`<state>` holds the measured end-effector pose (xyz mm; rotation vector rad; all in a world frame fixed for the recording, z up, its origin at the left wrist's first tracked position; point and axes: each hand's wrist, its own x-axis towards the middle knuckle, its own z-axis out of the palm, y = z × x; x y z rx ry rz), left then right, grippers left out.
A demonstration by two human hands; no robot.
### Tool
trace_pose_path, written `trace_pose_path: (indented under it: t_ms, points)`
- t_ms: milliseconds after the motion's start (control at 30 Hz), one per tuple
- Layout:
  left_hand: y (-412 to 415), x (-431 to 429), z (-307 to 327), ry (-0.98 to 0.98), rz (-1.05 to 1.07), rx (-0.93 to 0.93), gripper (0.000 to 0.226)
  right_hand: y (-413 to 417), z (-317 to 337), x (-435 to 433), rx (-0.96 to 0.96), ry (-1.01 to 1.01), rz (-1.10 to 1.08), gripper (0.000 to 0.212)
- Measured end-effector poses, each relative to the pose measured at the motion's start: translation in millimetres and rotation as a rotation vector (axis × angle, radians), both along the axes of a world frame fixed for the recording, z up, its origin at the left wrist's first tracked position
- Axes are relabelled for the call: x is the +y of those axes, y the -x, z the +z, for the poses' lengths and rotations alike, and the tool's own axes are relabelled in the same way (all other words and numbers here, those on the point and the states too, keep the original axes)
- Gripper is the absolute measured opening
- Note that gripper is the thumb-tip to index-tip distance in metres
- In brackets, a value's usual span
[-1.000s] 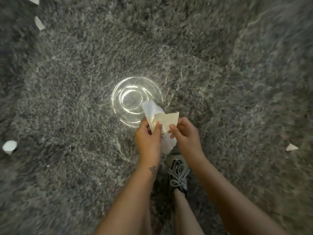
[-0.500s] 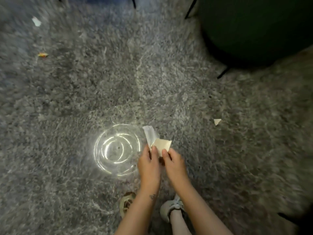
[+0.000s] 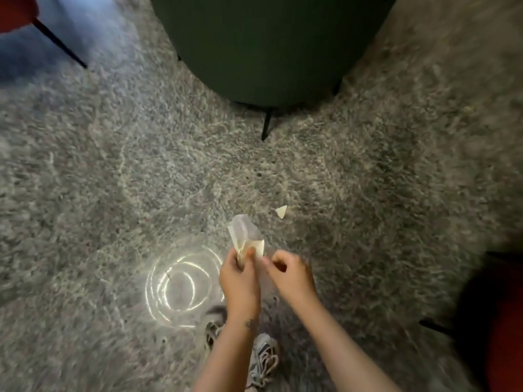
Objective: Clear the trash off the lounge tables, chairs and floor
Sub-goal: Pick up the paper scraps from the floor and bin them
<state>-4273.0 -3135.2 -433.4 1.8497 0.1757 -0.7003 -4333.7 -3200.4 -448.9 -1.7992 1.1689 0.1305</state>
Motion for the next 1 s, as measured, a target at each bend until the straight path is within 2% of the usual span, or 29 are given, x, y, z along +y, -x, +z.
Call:
trace_pose_path:
  t_ms: [67,133,200,367,467,700,833,900,1000]
  points:
    - [-7.4,-18.0,-14.0,-0.041,-0.029,-0.005,0.017,2.5,-15.0,-29.5,-0.041,0.000,-0.135,0.041]
    - [-16.3,-34.4,-28.6,-0.069,-0.036,0.006,0.019,4.2,-32.8,-57.5,-0.038,0.005,-0.220,0.025]
    - [-22.6,-47.9,-43.4,-0.100,-0.055,0.012,0.017,7.4,-54.9,-81.2,0.025,-0.013,-0.273,0.015]
    - [-53.1,-92.9,-88.3,-0.102,-0.156,0.025,0.015,1.3,-123.7,-140.0,0.141,-0.026,-0.337,0.005]
    - [-70.9,-109.4,-130.6,-0.170,-0.178,-0.002,0.009,-13.3,-180.6,-164.5,0.202,-0.036,-0.322,0.014]
    - [-85.2,-120.4,-243.0,-0.170,-0.148,0.036,0.021,-34.8,-332.4,-196.1,0.265,-0.100,-0.286,0.032]
    - [-92.0,-124.7,-303.0,-0.170,-0.110,0.067,0.022,-49.0,-403.3,-197.8,0.281,-0.032,-0.159,0.053]
    - [-93.1,-126.3,-321.5,-0.162,-0.106,0.079,0.022,-53.7,-424.5,-194.2,0.315,0.032,-0.092,0.051]
    - [-93.7,-127.0,-332.9,-0.165,-0.098,0.082,0.022,-59.1,-438.2,-191.1,0.373,0.081,-0.058,0.030]
